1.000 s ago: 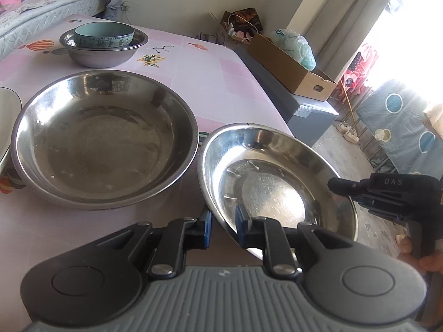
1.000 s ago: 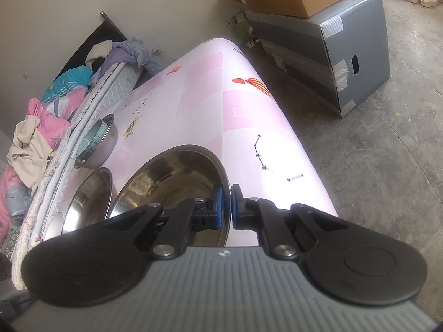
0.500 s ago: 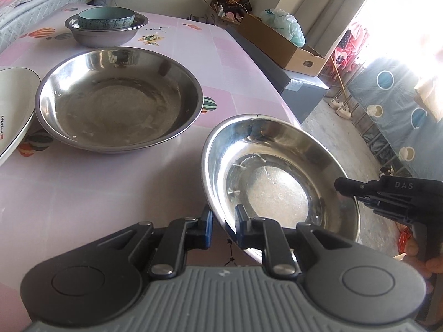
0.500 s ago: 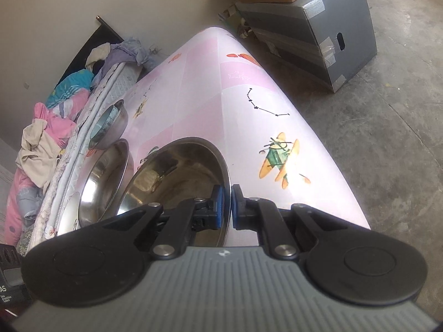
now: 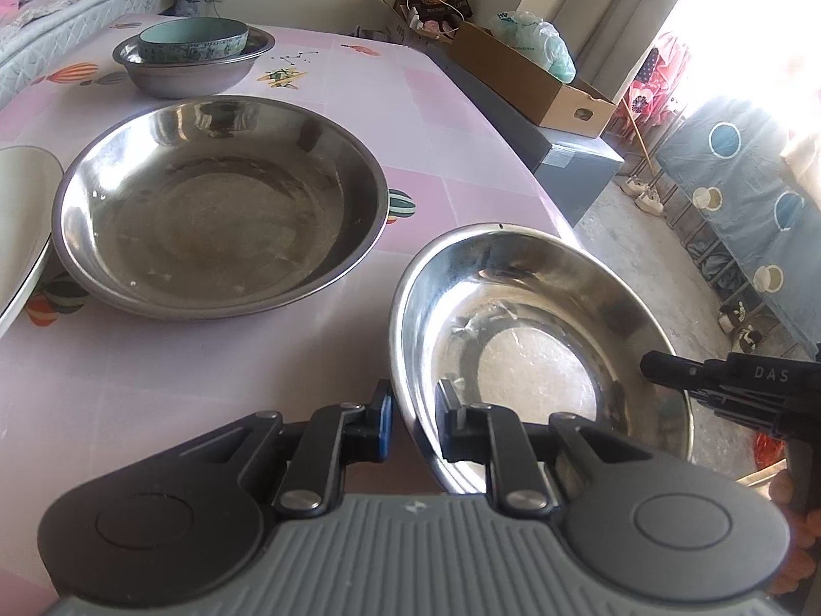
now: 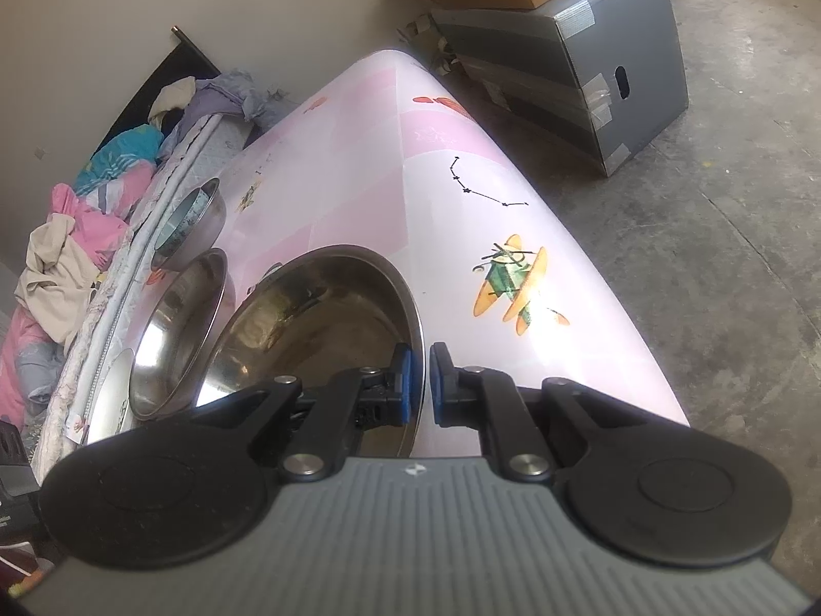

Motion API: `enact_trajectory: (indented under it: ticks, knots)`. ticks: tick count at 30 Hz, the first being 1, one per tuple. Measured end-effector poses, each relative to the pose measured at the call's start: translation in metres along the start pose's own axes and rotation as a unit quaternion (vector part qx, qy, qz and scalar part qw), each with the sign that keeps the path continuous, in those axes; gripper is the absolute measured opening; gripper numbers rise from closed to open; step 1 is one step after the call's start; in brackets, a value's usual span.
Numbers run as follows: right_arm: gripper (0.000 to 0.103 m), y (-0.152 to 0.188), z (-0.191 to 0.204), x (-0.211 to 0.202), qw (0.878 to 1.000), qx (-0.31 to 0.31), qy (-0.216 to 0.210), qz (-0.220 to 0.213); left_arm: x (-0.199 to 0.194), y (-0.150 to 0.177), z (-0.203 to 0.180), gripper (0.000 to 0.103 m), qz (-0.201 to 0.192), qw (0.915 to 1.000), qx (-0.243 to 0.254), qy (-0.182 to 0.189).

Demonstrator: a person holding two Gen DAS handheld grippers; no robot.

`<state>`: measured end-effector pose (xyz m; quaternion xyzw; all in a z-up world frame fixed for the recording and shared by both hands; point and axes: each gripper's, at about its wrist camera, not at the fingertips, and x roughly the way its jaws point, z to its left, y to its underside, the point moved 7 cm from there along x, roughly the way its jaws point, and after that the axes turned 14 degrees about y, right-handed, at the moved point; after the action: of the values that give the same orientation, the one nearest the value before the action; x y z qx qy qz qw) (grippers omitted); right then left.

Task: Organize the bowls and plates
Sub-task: 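Lift the shallow steel bowl off the table with both grippers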

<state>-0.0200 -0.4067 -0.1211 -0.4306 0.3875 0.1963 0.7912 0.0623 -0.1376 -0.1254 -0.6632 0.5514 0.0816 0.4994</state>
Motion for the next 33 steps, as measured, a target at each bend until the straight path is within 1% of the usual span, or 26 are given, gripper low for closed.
enact_trajectory:
  ticks: [3,6,8,13,17,25,33]
  knots:
    - [0.008,0.000,0.003,0.002,1.000,-0.004,0.007,-0.002,0.002,-0.002,-0.001,0.017,0.003,0.9999,0.007,-0.012]
    - [0.008,0.001,0.006,0.004,1.000,-0.006,0.016,-0.006,0.003,-0.003,-0.002,0.013,0.005,0.9995,0.014,-0.027]
    - [0.006,0.002,0.008,0.006,1.000,-0.008,0.021,-0.009,0.002,-0.003,-0.001,0.012,0.006,0.9995,0.010,-0.028]
    - [0.006,0.002,0.012,0.004,0.999,-0.020,0.032,-0.022,0.002,-0.003,-0.002,0.012,0.008,0.9993,0.015,-0.034]
    - [0.005,0.003,0.009,0.006,0.999,-0.011,0.029,-0.017,0.003,-0.004,-0.004,0.013,0.009,0.9990,0.019,-0.040]
    - [0.006,0.003,0.009,0.007,0.999,-0.004,0.029,-0.022,0.005,-0.005,-0.006,0.013,0.008,0.9985,0.020,-0.051]
    - [0.006,0.003,0.011,0.003,0.999,-0.014,0.035,-0.034,0.002,-0.005,-0.010,0.014,0.004,0.9981,0.028,-0.054]
